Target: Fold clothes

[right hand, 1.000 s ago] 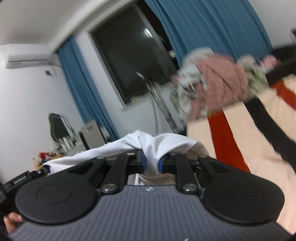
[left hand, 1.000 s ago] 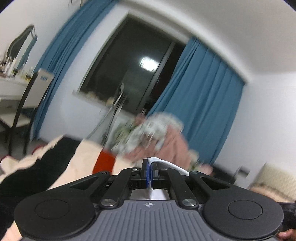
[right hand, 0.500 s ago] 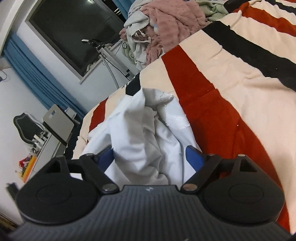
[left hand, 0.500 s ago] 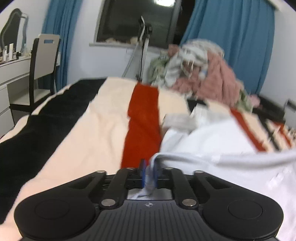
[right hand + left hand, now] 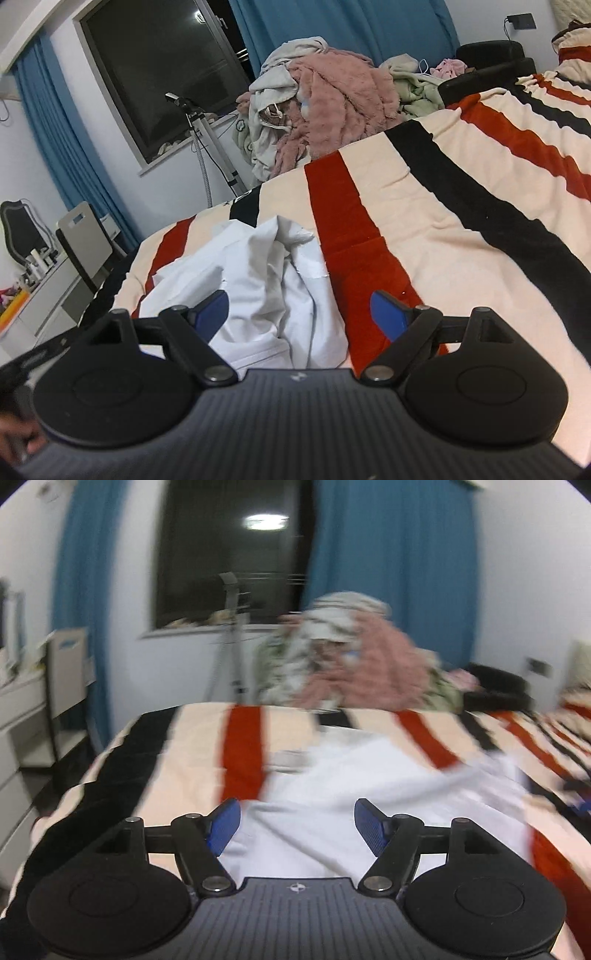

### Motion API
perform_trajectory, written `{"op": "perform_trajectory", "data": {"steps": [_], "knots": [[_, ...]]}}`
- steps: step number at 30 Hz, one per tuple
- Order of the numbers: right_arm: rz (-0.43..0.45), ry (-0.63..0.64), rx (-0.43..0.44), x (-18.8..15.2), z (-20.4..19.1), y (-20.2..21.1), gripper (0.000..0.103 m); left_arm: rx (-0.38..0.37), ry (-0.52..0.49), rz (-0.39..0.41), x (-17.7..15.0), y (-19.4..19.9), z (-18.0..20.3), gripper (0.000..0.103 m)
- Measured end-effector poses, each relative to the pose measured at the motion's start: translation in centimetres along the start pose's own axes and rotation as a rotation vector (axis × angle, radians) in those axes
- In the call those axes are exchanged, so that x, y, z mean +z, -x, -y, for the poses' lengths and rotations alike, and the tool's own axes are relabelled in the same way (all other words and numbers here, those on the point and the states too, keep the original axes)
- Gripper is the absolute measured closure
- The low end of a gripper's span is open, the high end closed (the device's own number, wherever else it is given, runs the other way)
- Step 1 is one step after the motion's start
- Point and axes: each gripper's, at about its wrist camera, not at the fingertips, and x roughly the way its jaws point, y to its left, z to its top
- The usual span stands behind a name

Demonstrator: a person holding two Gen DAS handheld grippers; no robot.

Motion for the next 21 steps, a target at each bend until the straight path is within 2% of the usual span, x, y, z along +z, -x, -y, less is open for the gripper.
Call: {"op": "perform_trajectory", "data": {"steps": [2, 8, 12, 16, 19, 21], "knots": [[-0.005, -0.004, 0.002, -0.1, 0.0, 0.0, 0.017, -0.07, -0.029, -0.021, -1.1, 0.8, 2.9, 0.033], [-0.018, -0.013, -0.018, -0.2, 0.6, -0.2, 0.017, -0.134, -0.283, -0.079, -4.8, 0.2, 10.2, 0.034], [-0.037, -0.008, -0.022, -0.4, 0.7, -1.0, 0.017, -0.083, -0.419, -0.11, -7.0, -1.7, 12.1, 0.034], [-0.054, 0.02, -0.03, -0.8, 0.4, -1.7, 0.017, 0.025, -0.551, -0.097, -8.5, -2.9, 12.7, 0.032], [-0.061, 0.048, -0.039, -1.1, 0.0, -1.9, 0.017, 0.09, -0.566, -0.052, -8.5, -3.0, 12.3, 0.032], [-0.062, 0.078, -0.039, -1.3, -0.5, -1.9, 0.017, 0.124, -0.514, -0.009, -7.6, -2.5, 11.6, 0.031]]}}
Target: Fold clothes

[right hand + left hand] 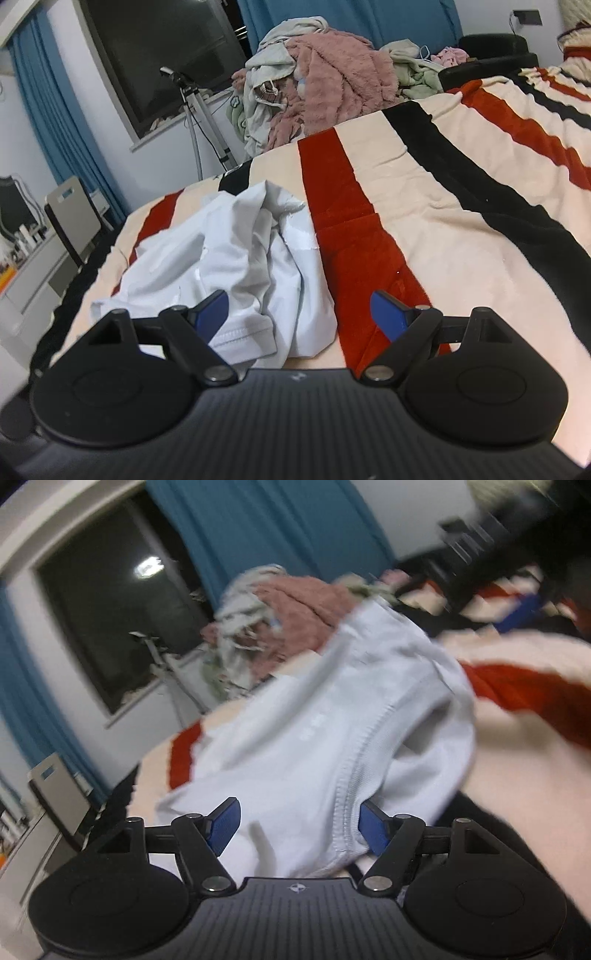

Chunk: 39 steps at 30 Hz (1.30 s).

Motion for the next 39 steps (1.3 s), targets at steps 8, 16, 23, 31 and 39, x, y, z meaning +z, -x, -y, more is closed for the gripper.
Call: {"op": "perform_trajectory", "data": {"steps": [8, 16, 23, 31, 39], "knots": [[0.042, 0.329, 0.049, -2.7, -5.5, -0.3, 0.018, 0.144, 0.238, 0.081, 1.5, 0.3, -4.8, 0.029], [0.148, 0.492, -0.095, -4.7, -8.1, -2.8, 0.018, 0.134, 0.257, 0.06, 1.6, 0.3, -5.6, 0.029], [0.436, 0.26, -0.114, -1.7, -5.3, 0.7, 0.018, 0.068, 0.207, 0.15, 1.8, 1.3, -4.1, 0.025], [0.507, 0.238, -0.074, 0.3, -5.7, 3.2, 0.018, -0.024, 0.169, 0.258, 2.2, 2.7, -2.3, 0.024], [0.54, 0.27, -0.043, 0.6, -6.6, 5.0, 0.018, 0.196, 0.134, 0.218, 2.4, -0.5, -0.5, 0.023]]}}
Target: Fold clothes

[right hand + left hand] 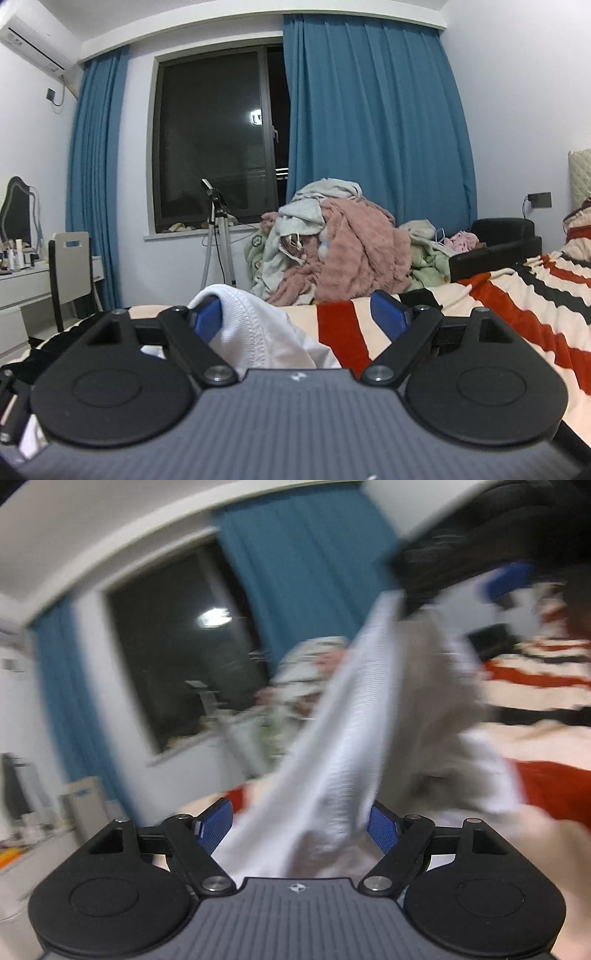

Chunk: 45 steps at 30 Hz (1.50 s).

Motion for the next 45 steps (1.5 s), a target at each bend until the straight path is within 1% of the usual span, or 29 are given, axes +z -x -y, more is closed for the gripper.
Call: {"op": "perform_trajectory", "data": {"steps": [1, 2, 3, 5, 8, 12, 13, 16, 17, 19, 20, 22, 23, 25, 27, 29, 31, 34, 36, 37, 40, 43, 45], "knots": [[-0.002, 0.003, -0.005, 0.0, 0.1, 0.0, 0.018, 0.05, 0.038, 0.005, 0.3, -0.3, -0.9, 0.023], [-0.011, 0.001, -0.013, 0.0, 0.3, -0.2, 0.018, 0.097, 0.078, 0.011, 0.5, -0.5, -1.8, 0.02], [-0.027, -0.011, -0.021, -0.2, 0.6, -0.5, 0.018, 0.129, 0.129, 0.027, 0.8, -0.4, -2.9, 0.016], [-0.06, -0.037, -0.035, -0.6, 1.3, -1.0, 0.018, 0.17, 0.223, 0.064, 1.4, 0.1, -4.8, 0.015], [-0.123, -0.062, -0.062, -1.4, 2.1, -2.1, 0.018, 0.181, 0.307, 0.09, 2.0, 0.8, -6.4, 0.015], [-0.247, -0.105, -0.101, -3.0, 3.2, -4.0, 0.018, 0.171, 0.359, 0.112, 1.9, 1.4, -7.1, 0.014], [-0.287, -0.114, -0.117, -3.5, 3.5, -4.6, 0.018, 0.161, 0.374, 0.099, 2.0, 1.3, -7.3, 0.013], [-0.31, -0.172, -0.133, -3.8, 4.5, -4.7, 0.018, 0.129, 0.424, 0.044, 1.9, 1.2, -7.8, 0.012], [-0.271, -0.177, -0.133, -3.3, 4.6, -4.2, 0.018, 0.118, 0.436, 0.025, 1.7, 1.0, -8.2, 0.012], [-0.137, -0.142, -0.123, -1.6, 4.1, -2.5, 0.018, 0.088, 0.457, -0.016, 1.4, 0.5, -8.9, 0.012], [-0.085, -0.121, -0.11, -0.7, 3.8, -1.7, 0.018, 0.072, 0.469, -0.032, 1.1, 0.2, -9.3, 0.012], [0.015, -0.079, -0.081, 0.9, 3.1, -0.1, 0.018, 0.015, 0.495, -0.072, 0.7, -0.3, -9.7, 0.011], [0.049, -0.059, -0.069, 1.4, 2.8, 0.6, 0.018, -0.021, 0.515, -0.094, 0.2, -0.5, -10.2, 0.011], [0.085, -0.018, -0.052, 2.0, 2.0, 1.5, 0.018, -0.091, 0.554, -0.134, -0.6, -0.3, -10.4, 0.011], [0.089, 0.016, -0.043, 2.0, 1.5, 1.8, 0.018, -0.146, 0.558, -0.162, -1.5, -0.4, -10.0, 0.01], [0.085, 0.042, -0.031, 1.9, 1.0, 1.9, 0.018, -0.171, 0.532, -0.174, -1.8, -0.5, -9.3, 0.01], [0.081, 0.054, -0.022, 1.6, 0.7, 2.0, 0.018, -0.163, 0.517, -0.176, -1.8, -0.8, -8.8, 0.01], [0.08, 0.073, -0.026, 1.3, 0.5, 2.1, 0.018, -0.115, 0.544, -0.204, -1.9, -0.5, -9.0, 0.01], [0.075, 0.078, -0.061, 1.2, 0.7, 1.7, 0.018, -0.083, 0.569, -0.232, -2.1, -0.2, -9.6, 0.009], [0.065, 0.074, -0.085, 1.2, 0.9, 1.4, 0.018, -0.066, 0.565, -0.248, -2.1, 0.1, -10.0, 0.009], [0.02, 0.036, -0.134, 0.9, 1.6, 0.8, 0.018, -0.022, 0.576, -0.298, -2.1, 1.4, -11.1, 0.008], [-0.024, 0.015, -0.166, 0.5, 2.2, 0.1, 0.018, -0.036, 0.636, -0.311, -1.8, 3.5, -12.3, 0.007], [-0.048, 0.018, -0.175, 0.3, 2.2, -0.1, 0.018, -0.043, 0.661, -0.296, -1.5, 4.9, -12.6, 0.007]]}}
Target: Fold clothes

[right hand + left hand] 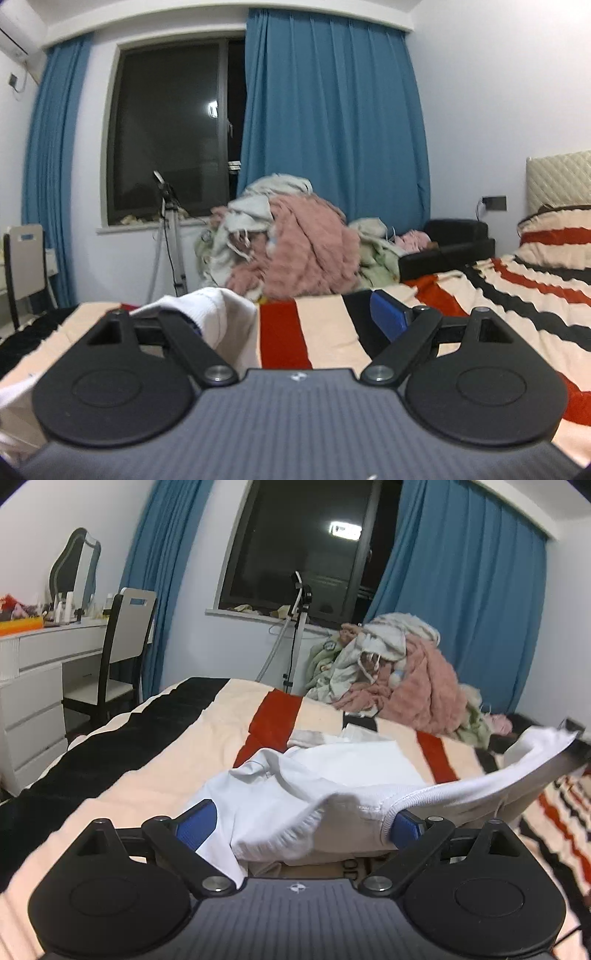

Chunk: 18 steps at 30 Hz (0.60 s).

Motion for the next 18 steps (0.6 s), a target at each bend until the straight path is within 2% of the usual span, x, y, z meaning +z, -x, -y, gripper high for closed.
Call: {"op": "perform_trajectory", "data": {"steps": [6, 10, 16, 18], "knots": [[-0.036, -0.006, -0.002, -0.3, 0.0, 0.1, 0.018, -0.015, -0.042, 0.018, -0.3, 1.6, 1.2, 0.006], [-0.011, -0.006, 0.019, 0.2, -0.1, 1.1, 0.018, -0.01, -0.096, 0.021, -0.5, 0.4, 2.4, 0.006], [0.016, -0.016, 0.047, 0.6, -0.2, 2.1, 0.018, 0.007, -0.229, 0.025, -1.6, -2.2, 4.6, 0.006], [0.027, -0.018, 0.059, 0.7, -0.2, 2.3, 0.018, 0.027, -0.239, 0.022, -1.8, -2.9, 4.7, 0.006]]}}
